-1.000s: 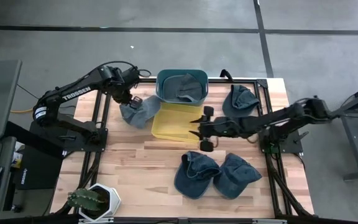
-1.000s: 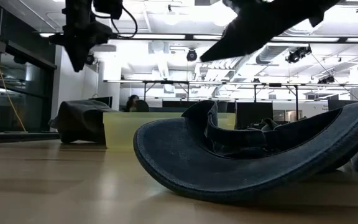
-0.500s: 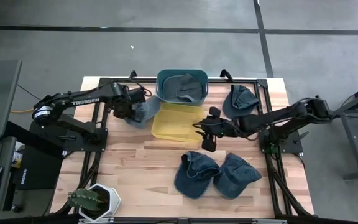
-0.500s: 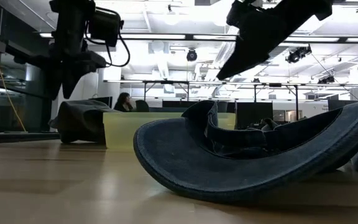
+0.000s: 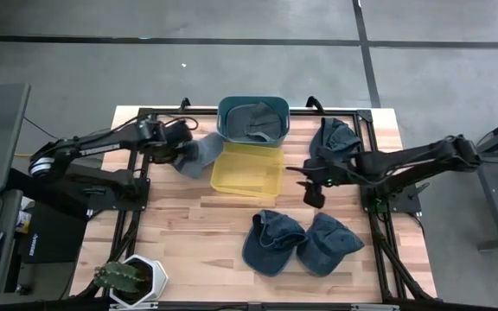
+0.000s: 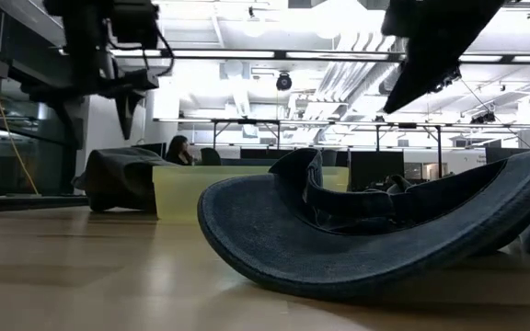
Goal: Pick & Place hat
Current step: Put the gray cap into the blue bin
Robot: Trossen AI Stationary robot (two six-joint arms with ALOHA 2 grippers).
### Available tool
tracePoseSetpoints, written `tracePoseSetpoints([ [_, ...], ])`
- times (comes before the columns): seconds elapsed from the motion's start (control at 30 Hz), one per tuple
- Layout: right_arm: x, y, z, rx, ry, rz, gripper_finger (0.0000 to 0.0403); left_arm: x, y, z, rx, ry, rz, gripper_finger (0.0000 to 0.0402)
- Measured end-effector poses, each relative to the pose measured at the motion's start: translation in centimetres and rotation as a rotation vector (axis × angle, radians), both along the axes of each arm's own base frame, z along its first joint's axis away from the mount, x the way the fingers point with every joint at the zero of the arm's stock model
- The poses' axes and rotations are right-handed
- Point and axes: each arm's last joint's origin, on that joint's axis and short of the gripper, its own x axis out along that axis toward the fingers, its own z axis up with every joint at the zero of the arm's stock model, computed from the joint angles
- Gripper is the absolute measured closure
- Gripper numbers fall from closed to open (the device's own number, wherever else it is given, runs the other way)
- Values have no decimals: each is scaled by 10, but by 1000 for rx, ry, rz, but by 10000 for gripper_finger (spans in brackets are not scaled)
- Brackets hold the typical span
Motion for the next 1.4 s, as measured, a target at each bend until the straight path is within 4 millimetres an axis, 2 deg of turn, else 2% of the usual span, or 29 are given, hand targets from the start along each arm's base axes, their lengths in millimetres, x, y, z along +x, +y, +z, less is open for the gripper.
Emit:
tracePoseSetpoints([
  [0.2,-25,-3,18,1,-44,-1,220,-19,-7,-14,49,-185,214,94],
  [0.3,-34,-4,23,-10,-53,-10,220,-27,-9,-19,48,-216,313,94],
  [0.57,-48,-6,28,-32,-47,-28,220,-33,-10,-41,38,-162,492,94],
  [0.73,-48,-6,27,-34,-39,-27,220,-32,-9,-55,35,-125,541,94],
  [1.1,-48,-6,27,-43,-37,-25,220,-18,-2,-87,57,-218,604,94],
  [1.4,-48,-6,27,-41,-38,-28,220,-4,6,-93,127,-310,619,94],
])
